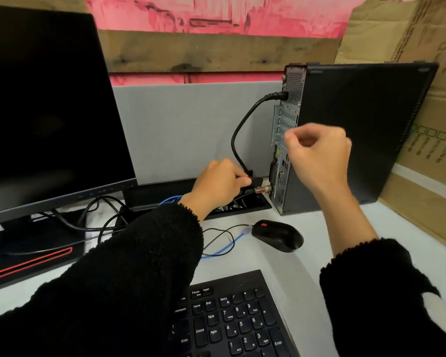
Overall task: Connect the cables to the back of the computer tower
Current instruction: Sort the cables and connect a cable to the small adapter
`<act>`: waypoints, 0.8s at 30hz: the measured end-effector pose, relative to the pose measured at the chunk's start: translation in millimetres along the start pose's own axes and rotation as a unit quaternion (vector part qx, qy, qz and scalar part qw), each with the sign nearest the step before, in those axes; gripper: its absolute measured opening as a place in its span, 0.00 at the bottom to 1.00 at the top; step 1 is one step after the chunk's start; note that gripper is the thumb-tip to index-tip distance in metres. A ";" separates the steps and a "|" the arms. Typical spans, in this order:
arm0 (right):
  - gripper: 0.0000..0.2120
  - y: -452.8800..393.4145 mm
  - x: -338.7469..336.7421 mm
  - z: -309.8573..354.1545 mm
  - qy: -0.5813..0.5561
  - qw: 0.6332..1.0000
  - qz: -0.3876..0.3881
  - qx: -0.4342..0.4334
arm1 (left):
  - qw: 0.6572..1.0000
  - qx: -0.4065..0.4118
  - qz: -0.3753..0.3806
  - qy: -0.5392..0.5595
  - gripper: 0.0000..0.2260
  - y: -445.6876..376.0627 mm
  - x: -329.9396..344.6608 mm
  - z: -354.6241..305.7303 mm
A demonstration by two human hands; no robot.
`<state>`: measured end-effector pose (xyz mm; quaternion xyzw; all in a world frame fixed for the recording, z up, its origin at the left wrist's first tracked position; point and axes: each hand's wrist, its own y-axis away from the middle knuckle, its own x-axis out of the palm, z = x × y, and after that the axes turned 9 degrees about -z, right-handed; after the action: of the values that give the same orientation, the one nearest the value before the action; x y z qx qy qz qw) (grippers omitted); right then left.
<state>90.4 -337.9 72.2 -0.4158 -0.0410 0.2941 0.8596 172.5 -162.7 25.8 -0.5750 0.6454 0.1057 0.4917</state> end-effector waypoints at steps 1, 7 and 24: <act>0.05 -11.4 -1.6 5.0 0.021 0.999 -0.018 -0.044 | 1.000 0.001 0.011 -0.011 0.10 -0.5 6.7 0.3; 0.13 -83.0 2.9 21.9 0.146 0.961 -0.062 -0.228 | 0.998 0.010 0.046 -0.043 0.09 -5.4 36.9 2.1; 0.17 -128.0 21.6 3.5 0.320 0.921 0.006 -0.223 | 0.998 -0.024 0.063 0.008 0.07 -13.7 76.0 9.0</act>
<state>167.4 -385.4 165.3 -0.6691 0.1744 0.1334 0.7100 199.8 -209.2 -30.2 -0.5454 0.6818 0.1470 0.4649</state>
